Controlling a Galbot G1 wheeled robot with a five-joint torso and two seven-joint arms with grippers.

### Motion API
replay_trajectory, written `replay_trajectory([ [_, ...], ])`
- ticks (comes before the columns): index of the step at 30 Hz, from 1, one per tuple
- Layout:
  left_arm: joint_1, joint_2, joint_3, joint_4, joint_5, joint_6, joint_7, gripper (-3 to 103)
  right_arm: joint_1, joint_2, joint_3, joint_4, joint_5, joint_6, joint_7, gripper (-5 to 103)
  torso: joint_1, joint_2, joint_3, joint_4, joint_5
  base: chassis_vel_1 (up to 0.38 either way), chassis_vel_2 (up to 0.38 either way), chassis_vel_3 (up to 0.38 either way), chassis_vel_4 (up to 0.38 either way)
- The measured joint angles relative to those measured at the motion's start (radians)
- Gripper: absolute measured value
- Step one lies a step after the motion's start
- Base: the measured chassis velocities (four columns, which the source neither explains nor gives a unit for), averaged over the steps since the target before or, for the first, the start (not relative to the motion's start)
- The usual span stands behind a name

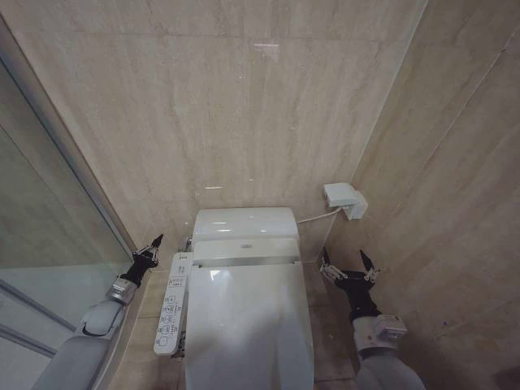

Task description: Open the toilet lid, clean the toilet bowl with a toilet brush, close the toilet lid, and flush.

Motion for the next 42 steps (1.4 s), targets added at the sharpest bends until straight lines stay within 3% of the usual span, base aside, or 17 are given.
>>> replay_trajectory([
  [14,0.002,-0.009,0.003,0.0,0.004,-0.002,0.008,0,0.0,0.0,0.0,0.0,0.0,0.0,0.0,100,0.0,0.0,0.0,0.0,0.0001,0.0,0.0,0.0,0.0],
  [25,-0.039,0.014,0.042,0.103,0.048,-0.109,0.124,0,0.0,0.0,0.0,0.0,0.0,0.0,0.0,100,0.0,0.0,0.0,0.0003,0.0,0.0,0.0,0.0,0.0],
  [42,-0.105,0.012,0.086,0.184,0.05,-0.155,0.165,0,0.0,0.0,0.0,0.0,0.0,0.0,0.0,100,0.0,0.0,0.0,0.0001,0.0,0.0,0.0,0.0,0.0],
])
